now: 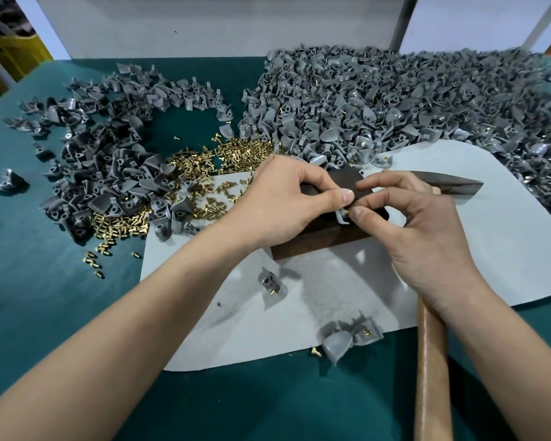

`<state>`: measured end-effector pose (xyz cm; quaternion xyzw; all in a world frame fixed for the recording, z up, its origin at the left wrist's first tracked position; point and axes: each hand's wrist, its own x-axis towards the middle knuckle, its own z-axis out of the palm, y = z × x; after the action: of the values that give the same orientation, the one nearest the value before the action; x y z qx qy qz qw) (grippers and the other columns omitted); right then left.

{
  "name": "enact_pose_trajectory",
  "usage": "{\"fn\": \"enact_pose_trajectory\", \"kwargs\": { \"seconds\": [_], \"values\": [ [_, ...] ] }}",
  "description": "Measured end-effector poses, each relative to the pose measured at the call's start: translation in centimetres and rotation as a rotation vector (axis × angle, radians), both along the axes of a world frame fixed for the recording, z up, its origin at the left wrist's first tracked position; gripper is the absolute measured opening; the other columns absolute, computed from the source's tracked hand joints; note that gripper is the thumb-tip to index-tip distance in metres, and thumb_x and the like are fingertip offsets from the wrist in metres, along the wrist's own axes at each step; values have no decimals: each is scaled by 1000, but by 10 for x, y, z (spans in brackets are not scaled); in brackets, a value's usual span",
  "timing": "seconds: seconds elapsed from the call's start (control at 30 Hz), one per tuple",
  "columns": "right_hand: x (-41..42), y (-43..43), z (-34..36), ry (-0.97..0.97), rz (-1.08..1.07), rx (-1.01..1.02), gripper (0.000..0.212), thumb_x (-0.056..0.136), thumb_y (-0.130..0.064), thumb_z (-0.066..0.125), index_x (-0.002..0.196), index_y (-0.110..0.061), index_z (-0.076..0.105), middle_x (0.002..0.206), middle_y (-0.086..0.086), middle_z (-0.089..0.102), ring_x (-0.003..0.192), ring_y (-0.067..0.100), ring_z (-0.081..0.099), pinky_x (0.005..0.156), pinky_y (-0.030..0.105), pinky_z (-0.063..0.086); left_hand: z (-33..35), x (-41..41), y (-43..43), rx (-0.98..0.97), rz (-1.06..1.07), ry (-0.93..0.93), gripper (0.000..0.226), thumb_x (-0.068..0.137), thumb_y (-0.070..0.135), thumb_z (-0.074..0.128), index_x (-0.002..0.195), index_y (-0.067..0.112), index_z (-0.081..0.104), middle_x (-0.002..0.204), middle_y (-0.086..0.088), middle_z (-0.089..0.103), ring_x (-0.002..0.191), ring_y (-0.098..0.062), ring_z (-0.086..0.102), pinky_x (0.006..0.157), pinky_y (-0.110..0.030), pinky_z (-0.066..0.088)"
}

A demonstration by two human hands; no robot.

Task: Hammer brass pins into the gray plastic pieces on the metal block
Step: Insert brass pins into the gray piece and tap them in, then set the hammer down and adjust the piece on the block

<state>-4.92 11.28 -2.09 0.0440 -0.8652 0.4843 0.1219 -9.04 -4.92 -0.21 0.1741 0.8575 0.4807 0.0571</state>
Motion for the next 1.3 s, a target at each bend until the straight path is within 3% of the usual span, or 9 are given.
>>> {"fn": "enact_pose_trajectory", "kwargs": {
  "seconds": [0.13,0.27,0.47,0.53,0.7,0.93,1.1,1.2,1.3],
  "values": [
    [0,0,-1,3,-3,2,22,77,-15,74,68,-32,66,100,-18,61,114,17,52,103,31,31,1,2,1,-5,-3,18,17,83,31,72,67,32,69,87,-3,74,108,-14,62,109,-44,32],
    [-1,0,-1,-5,-5,19,21,77,-13,74,69,-30,67,101,-17,62,112,16,52,92,6,23,1,3,1,1,1,25,17,84,30,72,68,29,70,85,-3,74,106,-14,63,110,-45,32],
    [-2,-1,-1,-9,24,-28,18,76,-13,74,69,-28,68,100,-17,62,114,15,51,103,29,31,1,2,1,-6,-2,31,17,84,30,72,68,28,69,85,-8,74,104,-16,64,112,-47,29],
    [-2,-1,-2,-14,28,-31,18,76,-13,74,69,-28,68,99,-17,62,115,14,51,103,26,30,0,2,0,-5,-3,32,16,84,31,72,69,27,69,84,-8,74,103,-16,64,113,-47,29],
    [-2,-3,-1,-12,15,7,15,76,-12,74,71,-24,69,98,-16,63,115,6,49,86,-3,18,0,1,0,-23,-7,48,16,84,32,71,68,30,67,86,0,74,105,-10,62,114,-47,24],
    [-1,2,-1,-47,53,-86,13,78,-10,72,72,-21,71,102,-8,66,97,-7,53,80,-4,26,-1,1,-1,-18,-26,36,15,84,31,71,69,30,69,84,11,72,106,-3,60,115,-47,22],
    [-3,5,-4,-95,20,-267,18,83,-7,67,73,-20,75,101,-3,69,102,3,59,84,6,39,-1,-1,-1,-23,-21,50,21,84,31,71,64,33,65,85,8,72,106,-5,61,115,-47,22],
    [-2,6,-2,-64,-55,-269,20,83,-8,65,73,-23,75,97,-2,70,104,8,60,96,22,42,-5,-1,-1,-4,-27,44,23,85,30,71,63,33,65,82,2,73,100,-7,63,111,-43,31],
    [-3,14,8,41,-254,-140,16,83,-14,68,72,-25,68,91,2,68,80,3,61,73,4,40,-6,-2,-3,20,-52,41,17,86,27,71,69,27,69,74,8,67,76,-5,60,82,-27,44]
  ]
}}
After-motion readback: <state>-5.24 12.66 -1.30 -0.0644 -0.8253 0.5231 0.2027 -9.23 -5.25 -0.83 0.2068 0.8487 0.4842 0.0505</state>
